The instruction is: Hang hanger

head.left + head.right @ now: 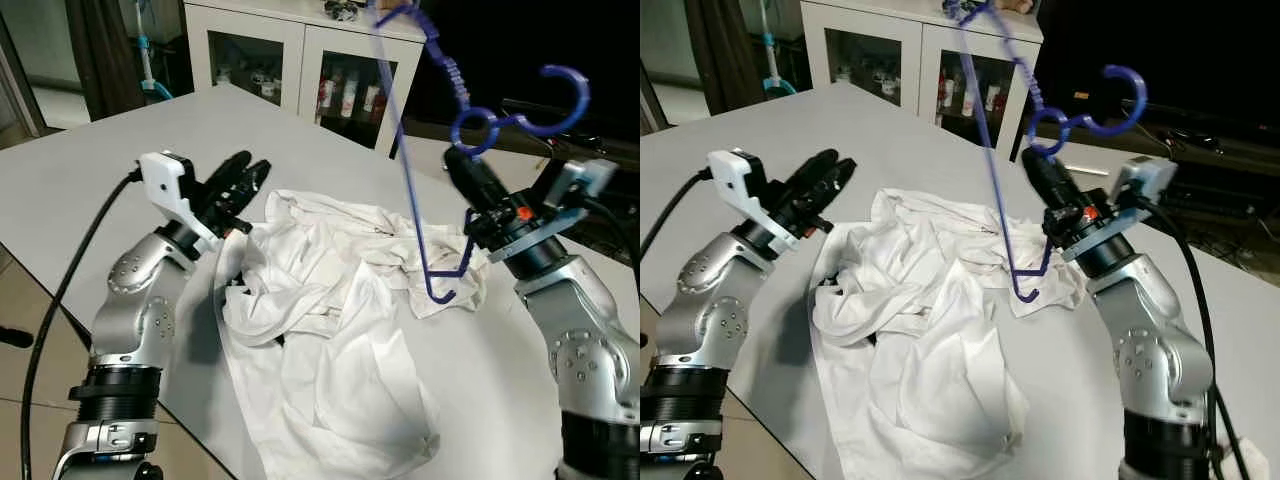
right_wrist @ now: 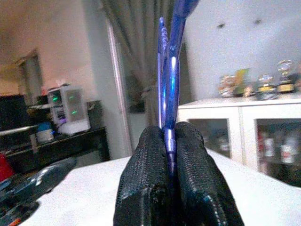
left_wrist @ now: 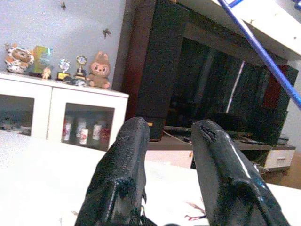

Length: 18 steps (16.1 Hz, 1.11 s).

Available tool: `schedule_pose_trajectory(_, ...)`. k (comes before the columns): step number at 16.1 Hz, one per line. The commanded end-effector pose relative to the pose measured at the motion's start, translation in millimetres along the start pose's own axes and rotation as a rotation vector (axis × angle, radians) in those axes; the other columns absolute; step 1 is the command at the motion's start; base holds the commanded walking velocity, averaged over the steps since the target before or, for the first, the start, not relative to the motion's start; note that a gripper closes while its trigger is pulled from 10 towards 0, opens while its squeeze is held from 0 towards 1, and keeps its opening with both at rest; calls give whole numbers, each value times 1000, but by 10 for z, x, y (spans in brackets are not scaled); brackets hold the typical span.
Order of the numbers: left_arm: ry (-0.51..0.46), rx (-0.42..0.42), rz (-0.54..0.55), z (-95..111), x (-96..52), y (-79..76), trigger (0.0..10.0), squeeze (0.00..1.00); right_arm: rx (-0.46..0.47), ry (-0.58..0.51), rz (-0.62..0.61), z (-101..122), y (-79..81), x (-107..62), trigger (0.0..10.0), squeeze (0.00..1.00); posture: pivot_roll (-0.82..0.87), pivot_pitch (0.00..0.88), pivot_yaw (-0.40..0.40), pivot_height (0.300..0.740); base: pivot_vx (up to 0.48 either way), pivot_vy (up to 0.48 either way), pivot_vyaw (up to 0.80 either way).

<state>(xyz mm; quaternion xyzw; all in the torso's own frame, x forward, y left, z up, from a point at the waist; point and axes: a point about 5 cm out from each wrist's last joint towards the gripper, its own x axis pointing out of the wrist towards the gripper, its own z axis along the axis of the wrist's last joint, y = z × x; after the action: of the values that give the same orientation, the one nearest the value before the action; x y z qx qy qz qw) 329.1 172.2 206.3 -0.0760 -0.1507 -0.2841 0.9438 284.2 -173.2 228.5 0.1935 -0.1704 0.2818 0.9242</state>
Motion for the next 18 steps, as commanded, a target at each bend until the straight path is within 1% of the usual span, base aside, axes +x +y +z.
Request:
schedule_pose_trajectory(1, -14, 29, -20, 52, 45, -57, 10000, 0, -49, -11, -57, 57, -15, -49, 0, 0, -12, 11, -77, 740, 0, 0, 0)
schedule_pose_trajectory(2, -14, 42, -23, 61, 46, -70, 10000, 0, -68, -3, -93, 58, -29, -80, 0, 0, -15, 10, -74, 740, 0, 0, 0)
schedule_pose_trajectory(3, -8, 81, -41, 94, 52, -105, 10000, 0, -91, 5, -143, 66, -44, -122, 0, 0, -21, 11, -71, 740, 0, 0, 0)
schedule_pose_trajectory(4, 0, 117, -53, 131, 48, -122, 10000, 0, -106, 17, -183, 78, -35, -160, 0, 0, -28, 13, -69, 740, 0, 0, -788)
schedule_pose_trajectory(6, 9, 129, -54, 131, 45, -122, 10000, 0, -113, 22, -194, 80, -22, -176, 0, 0, -35, 15, -66, 740, 0, 0, -769)
schedule_pose_trajectory(9, 27, 137, -64, 44, 93, -209, 10000, 0, -120, 40, -208, 41, 28, -168, 0, 0, -42, 21, -66, 740, 0, 0, -754)
schedule_pose_trajectory(10, 28, 138, -66, 42, 94, -214, 10000, 0, -120, 41, -209, 39, 29, -166, 0, 0, -42, 21, -66, 740, 0, 0, -769)
schedule_pose_trajectory(12, 53, 201, -66, 16, 95, -224, 10000, 0, -131, 47, -214, 44, 11, -162, 0, 0, -45, 22, -72, 740, 0, -472, -794)
schedule_pose_trajectory(13, 51, 197, -67, 13, 92, -227, 10000, 0, -133, 48, -216, 45, 6, -161, 0, 0, -45, 22, -72, 740, 0, -472, -800)
schedule_pose_trajectory(14, 36, 135, -68, 9, 82, -228, 10000, 0, -144, 46, -219, 52, -8, -156, 0, 0, -45, 21, -73, 740, 0, -439, 0)
schedule_pose_trajectory(16, 24, 100, -61, 15, 84, -214, 10000, 0, -147, 43, -218, 54, -11, -145, 0, 0, -45, 19, -74, 740, 0, 0, 0)
schedule_pose_trajectory(17, 21, 95, -63, 17, 89, -218, 10000, 0, -151, 40, -216, 60, -12, -132, 0, 0, -44, 19, -74, 740, 0, 0, 0)
schedule_pose_trajectory(18, 28, 123, -68, 16, 90, -224, 10000, 0, -152, 37, -213, 64, -14, -120, 0, 0, -43, 17, -73, 740, 0, 0, 0)
